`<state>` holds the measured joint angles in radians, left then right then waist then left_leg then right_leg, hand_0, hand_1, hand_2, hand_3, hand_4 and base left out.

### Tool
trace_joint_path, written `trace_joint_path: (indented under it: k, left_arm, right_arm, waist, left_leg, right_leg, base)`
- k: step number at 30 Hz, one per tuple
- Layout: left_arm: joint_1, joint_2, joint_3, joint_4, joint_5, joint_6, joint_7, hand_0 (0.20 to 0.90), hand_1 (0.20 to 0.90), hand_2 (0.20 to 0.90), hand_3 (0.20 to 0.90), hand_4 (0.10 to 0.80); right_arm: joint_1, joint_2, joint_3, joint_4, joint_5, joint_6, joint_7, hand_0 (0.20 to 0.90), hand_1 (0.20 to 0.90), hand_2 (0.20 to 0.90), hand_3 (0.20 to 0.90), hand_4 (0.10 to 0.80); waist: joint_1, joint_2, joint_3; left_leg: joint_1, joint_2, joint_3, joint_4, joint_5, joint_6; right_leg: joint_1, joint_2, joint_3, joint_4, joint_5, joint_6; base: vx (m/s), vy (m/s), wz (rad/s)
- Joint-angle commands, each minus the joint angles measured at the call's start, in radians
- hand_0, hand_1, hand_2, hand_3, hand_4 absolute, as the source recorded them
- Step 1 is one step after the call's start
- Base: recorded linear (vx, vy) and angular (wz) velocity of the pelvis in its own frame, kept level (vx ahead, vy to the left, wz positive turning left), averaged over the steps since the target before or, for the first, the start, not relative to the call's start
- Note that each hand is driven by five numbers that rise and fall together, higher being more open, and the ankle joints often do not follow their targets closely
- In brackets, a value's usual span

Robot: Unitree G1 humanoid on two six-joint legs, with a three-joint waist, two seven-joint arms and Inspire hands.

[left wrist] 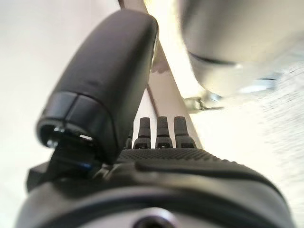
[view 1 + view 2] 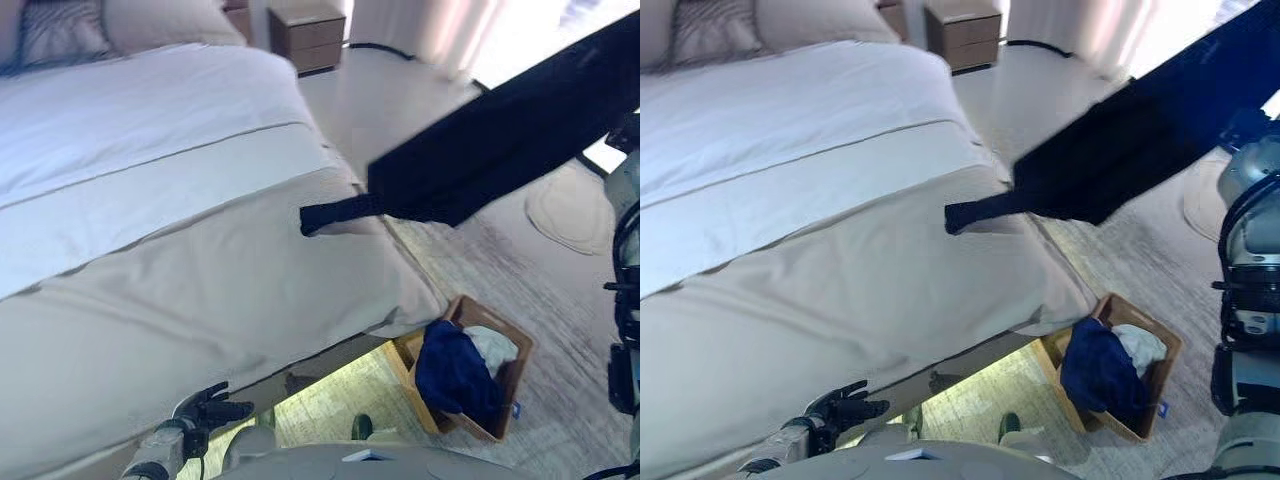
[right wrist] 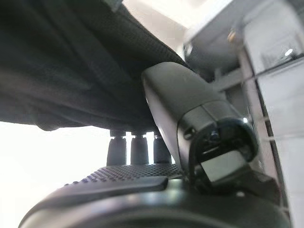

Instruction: Pick up the clothes from the bed and place them into the basket

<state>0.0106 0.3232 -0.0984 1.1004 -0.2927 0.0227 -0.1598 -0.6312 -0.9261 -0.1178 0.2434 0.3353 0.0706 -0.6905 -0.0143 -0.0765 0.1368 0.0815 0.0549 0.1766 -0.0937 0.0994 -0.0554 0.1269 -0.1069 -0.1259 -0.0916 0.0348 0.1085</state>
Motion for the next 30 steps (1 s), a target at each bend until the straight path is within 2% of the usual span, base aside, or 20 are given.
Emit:
trace_joint_path:
  k: [1,6,7,15,21,26,30]
  left_arm:
    - [-0.039,0.011,-0.09,0.026,0.029,0.008,-0.024,0.9,0.9,0.9,0.9,0.8]
    - [-0.049,0.02,-0.11,0.026,0.046,0.021,-0.037,0.9,0.9,0.9,0.9,0.8]
    - [-0.046,0.026,-0.116,0.024,0.053,0.026,-0.04,0.9,0.9,0.9,0.9,0.8]
    - [-0.029,0.052,-0.122,0.005,0.074,0.044,-0.036,0.9,0.9,0.9,0.9,0.8]
    - [-0.061,0.061,-0.154,-0.032,0.024,0.03,-0.025,0.9,0.9,0.9,0.9,0.8]
    - [-0.119,0.054,-0.177,-0.097,-0.029,0.006,-0.011,0.9,0.9,0.9,0.9,0.8]
    - [-0.131,0.046,-0.192,-0.129,-0.04,-0.008,-0.002,0.9,0.9,0.9,0.9,0.8]
  right_arm:
    - [-0.043,-0.166,-0.038,0.017,-0.047,-0.058,0.048,0.3,0.3,0.3,0.2,0.1]
    - [-0.003,-0.201,-0.038,0.117,-0.061,-0.004,0.147,0.3,0.3,0.3,0.2,0.1]
    - [0.019,-0.199,-0.033,0.164,-0.067,0.015,0.19,0.3,0.3,0.3,0.2,0.1]
    - [0.071,-0.171,-0.007,0.262,-0.124,0.101,0.29,0.3,0.3,0.3,0.2,0.1]
    - [0.021,-0.157,0.051,0.334,-0.144,0.14,0.238,0.3,0.3,0.3,0.2,0.1]
    - [-0.051,-0.136,0.09,0.367,-0.141,0.196,0.179,0.3,0.3,0.3,0.2,0.1]
    - [-0.038,-0.122,0.097,0.371,-0.12,0.203,0.149,0.3,0.3,0.3,0.2,0.1]
  waist:
    - [0.021,0.01,-0.102]
    - [0.002,0.009,-0.099]
    - [-0.004,0.01,-0.094]
    - [-0.008,0.032,-0.068]
    - [-0.013,0.069,-0.015]
    - [-0.03,0.108,0.08]
    - [-0.041,0.126,0.121]
  left_leg:
    - [0.042,-0.05,-0.001,0.006,-0.165,0.045]
    - [0.057,-0.045,0.023,0.006,-0.172,0.046]
    - [0.06,-0.043,0.03,0.009,-0.174,0.047]
    - [0.06,-0.036,0.041,0.012,-0.174,0.042]
    - [-0.001,-0.032,0.037,0.019,-0.155,0.035]
    - [-0.086,-0.031,0.022,0.03,-0.13,0.028]
    - [-0.119,-0.027,0.018,0.04,-0.122,0.023]
  right_leg:
    - [-0.016,0.054,-0.066,0.021,-0.049,-0.033]
    - [-0.02,0.06,-0.047,0.018,-0.045,-0.034]
    - [-0.022,0.063,-0.041,0.018,-0.045,-0.034]
    - [-0.029,0.066,-0.044,0.013,-0.042,-0.036]
    - [-0.092,0.068,-0.042,0.017,-0.033,-0.042]
    - [-0.177,0.071,-0.024,0.035,-0.026,-0.054]
    - [-0.21,0.074,-0.018,0.043,-0.023,-0.061]
  base:
    - [0.009,-0.089,-0.27]
    - [0.012,-0.105,-0.23]
    - [0.01,-0.122,-0.11]
    - [0.016,-0.155,-0.08]
    - [-0.118,-0.121,-0.05]
    - [-0.202,-0.088,-0.09]
    - [-0.092,-0.069,-0.02]
